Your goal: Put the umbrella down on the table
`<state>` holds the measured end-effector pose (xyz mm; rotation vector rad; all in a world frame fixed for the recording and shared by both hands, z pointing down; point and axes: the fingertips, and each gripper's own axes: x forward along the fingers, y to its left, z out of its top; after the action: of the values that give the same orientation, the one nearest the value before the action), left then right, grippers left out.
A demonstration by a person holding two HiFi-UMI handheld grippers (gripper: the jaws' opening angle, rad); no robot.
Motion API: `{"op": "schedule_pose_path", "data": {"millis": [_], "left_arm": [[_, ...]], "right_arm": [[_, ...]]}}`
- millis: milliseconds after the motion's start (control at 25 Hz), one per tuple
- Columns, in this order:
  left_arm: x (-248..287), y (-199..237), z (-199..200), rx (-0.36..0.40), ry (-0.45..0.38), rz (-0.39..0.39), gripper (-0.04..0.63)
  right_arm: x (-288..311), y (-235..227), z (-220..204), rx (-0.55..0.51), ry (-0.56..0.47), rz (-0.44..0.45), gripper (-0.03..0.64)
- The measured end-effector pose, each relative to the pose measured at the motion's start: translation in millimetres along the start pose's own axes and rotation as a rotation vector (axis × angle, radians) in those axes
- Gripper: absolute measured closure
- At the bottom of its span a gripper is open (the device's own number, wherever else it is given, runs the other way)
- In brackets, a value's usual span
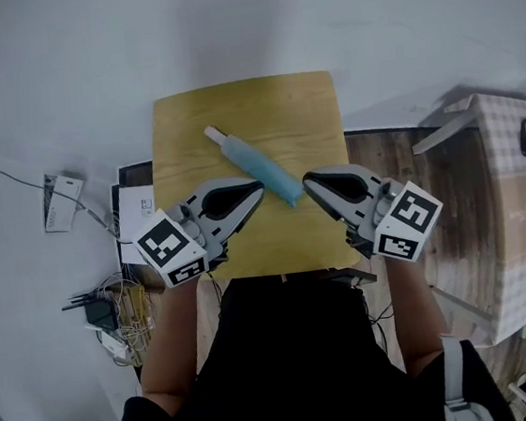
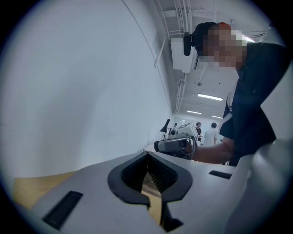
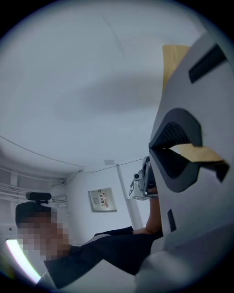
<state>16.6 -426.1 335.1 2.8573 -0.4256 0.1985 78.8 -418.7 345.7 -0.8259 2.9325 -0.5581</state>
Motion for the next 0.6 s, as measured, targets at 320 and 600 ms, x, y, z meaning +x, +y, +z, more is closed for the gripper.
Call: {"op": "schedule_pose_path", "data": {"millis": [320, 600], "left_arm": [[-1, -42, 0, 0.011, 0.003, -0.086, 0.583], [-35, -76, 3, 0.014, -0.044, -0.147, 0.583]], "right_arm": [[-42, 11, -9, 0.067, -0.142, -0.013, 0.598], [-48, 56, -22, 0.092, -0.15, -0.045, 0.598]]}}
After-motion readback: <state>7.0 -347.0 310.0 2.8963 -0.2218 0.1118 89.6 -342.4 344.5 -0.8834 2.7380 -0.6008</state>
